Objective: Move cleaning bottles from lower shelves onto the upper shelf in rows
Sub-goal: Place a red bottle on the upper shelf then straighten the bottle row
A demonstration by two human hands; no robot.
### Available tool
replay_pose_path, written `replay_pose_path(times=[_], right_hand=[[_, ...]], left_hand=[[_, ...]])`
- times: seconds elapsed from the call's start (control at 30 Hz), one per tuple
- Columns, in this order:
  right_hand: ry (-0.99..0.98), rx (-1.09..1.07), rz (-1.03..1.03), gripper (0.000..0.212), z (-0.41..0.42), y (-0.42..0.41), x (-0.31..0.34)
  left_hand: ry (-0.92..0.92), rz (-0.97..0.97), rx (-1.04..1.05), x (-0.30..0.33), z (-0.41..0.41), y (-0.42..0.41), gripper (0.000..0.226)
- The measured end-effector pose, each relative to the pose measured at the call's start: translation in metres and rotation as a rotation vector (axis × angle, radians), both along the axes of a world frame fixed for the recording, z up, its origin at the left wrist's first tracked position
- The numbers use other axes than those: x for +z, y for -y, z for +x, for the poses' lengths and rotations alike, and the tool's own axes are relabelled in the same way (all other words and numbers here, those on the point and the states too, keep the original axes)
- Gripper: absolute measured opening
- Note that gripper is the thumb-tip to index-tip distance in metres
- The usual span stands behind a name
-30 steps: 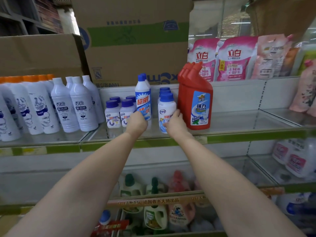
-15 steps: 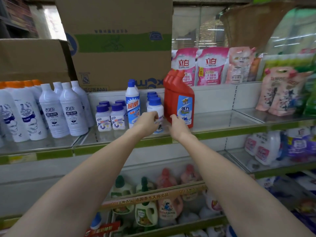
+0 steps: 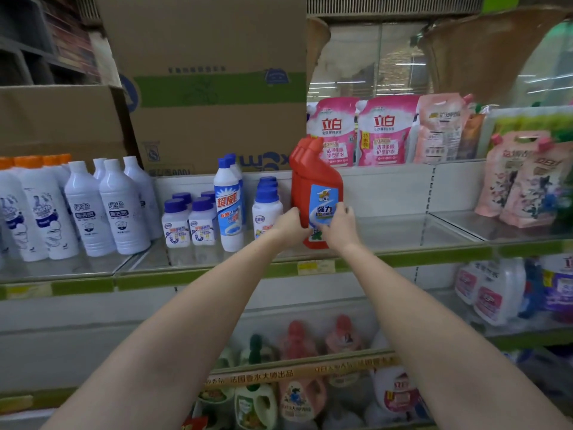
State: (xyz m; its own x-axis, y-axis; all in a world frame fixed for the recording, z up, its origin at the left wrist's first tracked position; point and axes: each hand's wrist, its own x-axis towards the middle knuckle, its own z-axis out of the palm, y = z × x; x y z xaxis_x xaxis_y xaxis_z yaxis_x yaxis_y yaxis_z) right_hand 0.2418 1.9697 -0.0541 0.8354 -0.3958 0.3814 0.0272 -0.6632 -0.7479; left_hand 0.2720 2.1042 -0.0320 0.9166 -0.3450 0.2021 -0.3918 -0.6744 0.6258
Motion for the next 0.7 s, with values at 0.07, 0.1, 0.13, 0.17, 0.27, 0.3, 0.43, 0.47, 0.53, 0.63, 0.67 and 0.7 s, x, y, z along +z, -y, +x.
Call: replay_pose_path(times=[0.07,0.1,0.13,0.17,0.27,0.3,0.43,0.47,0.53,0.63,0.67,0.7], right_hand=[[-0.016,0.021,-0.004,0.056,0.007,0.014,0.000],[-0.028,0.032,-0.007,0.056,0.011,0.021,0.000],[-0.033,0.045,-0.009,0.055,0.014,0.028,0.000],[-0.037,0.063,-0.013,0.056,0.018,0.035,0.000],[-0.069,0.122,-0.019,0.059,0.029,0.051,0.005],[-0.092,0.143,-0.019,0.060,0.032,0.054,0.007],[-0.141,0.249,0.009,0.055,0.041,0.063,0.010],[-0.144,0.274,0.024,0.055,0.043,0.063,0.010],[-0.145,0.312,0.070,0.052,0.046,0.065,0.009],[-0.141,0.361,0.129,0.049,0.051,0.067,0.006],[-0.142,0.378,0.136,0.049,0.053,0.068,0.005],[-0.143,0.391,0.136,0.049,0.054,0.069,0.004]], left_hand=[[-0.035,-0.034,0.019,-0.017,0.040,0.019,0.074],[-0.062,-0.063,0.033,-0.022,0.047,0.028,0.083],[-0.091,-0.076,0.050,-0.020,0.041,0.034,0.082],[-0.104,-0.090,0.087,-0.013,0.023,0.039,0.074],[-0.126,-0.147,0.211,-0.011,0.016,0.051,0.055],[-0.131,-0.173,0.228,-0.012,0.019,0.053,0.056],[-0.140,-0.270,0.224,-0.016,0.031,0.053,0.071],[-0.139,-0.303,0.220,-0.017,0.033,0.053,0.072],[-0.149,-0.373,0.205,-0.018,0.036,0.053,0.072],[-0.195,-0.440,0.165,-0.019,0.043,0.053,0.070],[-0.212,-0.452,0.157,-0.019,0.044,0.052,0.069],[-0.225,-0.461,0.146,-0.019,0.046,0.051,0.068]])
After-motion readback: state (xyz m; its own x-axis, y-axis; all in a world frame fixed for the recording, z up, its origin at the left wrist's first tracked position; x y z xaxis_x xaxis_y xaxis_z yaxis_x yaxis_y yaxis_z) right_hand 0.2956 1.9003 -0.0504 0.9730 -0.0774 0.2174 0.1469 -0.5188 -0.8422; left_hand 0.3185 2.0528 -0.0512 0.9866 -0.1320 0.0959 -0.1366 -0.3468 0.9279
